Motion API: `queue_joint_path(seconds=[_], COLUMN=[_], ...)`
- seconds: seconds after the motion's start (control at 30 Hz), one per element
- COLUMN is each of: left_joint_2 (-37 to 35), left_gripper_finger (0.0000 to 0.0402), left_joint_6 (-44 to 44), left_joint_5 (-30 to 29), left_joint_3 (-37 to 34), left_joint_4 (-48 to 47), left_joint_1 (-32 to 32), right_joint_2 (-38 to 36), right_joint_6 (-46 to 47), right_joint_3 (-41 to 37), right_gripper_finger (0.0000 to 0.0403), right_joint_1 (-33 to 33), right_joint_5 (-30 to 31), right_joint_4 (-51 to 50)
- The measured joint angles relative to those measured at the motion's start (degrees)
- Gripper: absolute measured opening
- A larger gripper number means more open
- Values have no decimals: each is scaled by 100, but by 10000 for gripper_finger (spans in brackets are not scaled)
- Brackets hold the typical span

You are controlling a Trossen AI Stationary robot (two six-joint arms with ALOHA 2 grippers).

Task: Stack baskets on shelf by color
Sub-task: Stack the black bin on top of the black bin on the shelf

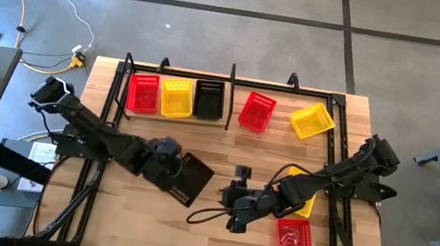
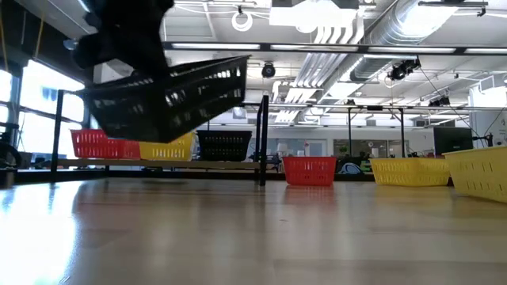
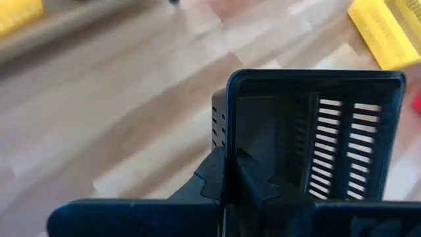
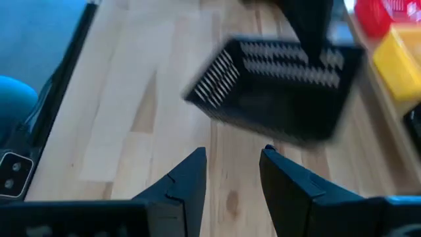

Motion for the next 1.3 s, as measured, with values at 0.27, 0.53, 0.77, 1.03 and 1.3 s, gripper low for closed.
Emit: queue_joint_path(seconds=[0.27, 0.53, 0.77, 1.03, 1.3], left_joint_2=[0, 2, 4, 4, 4], left_gripper_finger=[5, 5, 5, 5, 5], left_joint_6=[1008, 1636, 1719, 1586, 1991], left_joint_5=[111, 176, 169, -348, -659], left_joint_3=[0, 0, 0, 0, 0], left_joint_4=[910, 2103, 2377, 2557, 3205], left_joint_1=[727, 1147, 1458, 1647, 1644], right_joint_2=[2, 2, 2, 2, 2], right_joint_6=[-1200, -1755, -2139, -2264, -2216], right_joint_3=[0, 0, 0, 0, 0], right_gripper_finger=[129, 129, 129, 129, 129], right_joint_1=[-80, -252, -486, -832, -1009], right_joint_5=[-3, -16, -63, -254, -168], right_joint_4=[453, 462, 460, 235, -241])
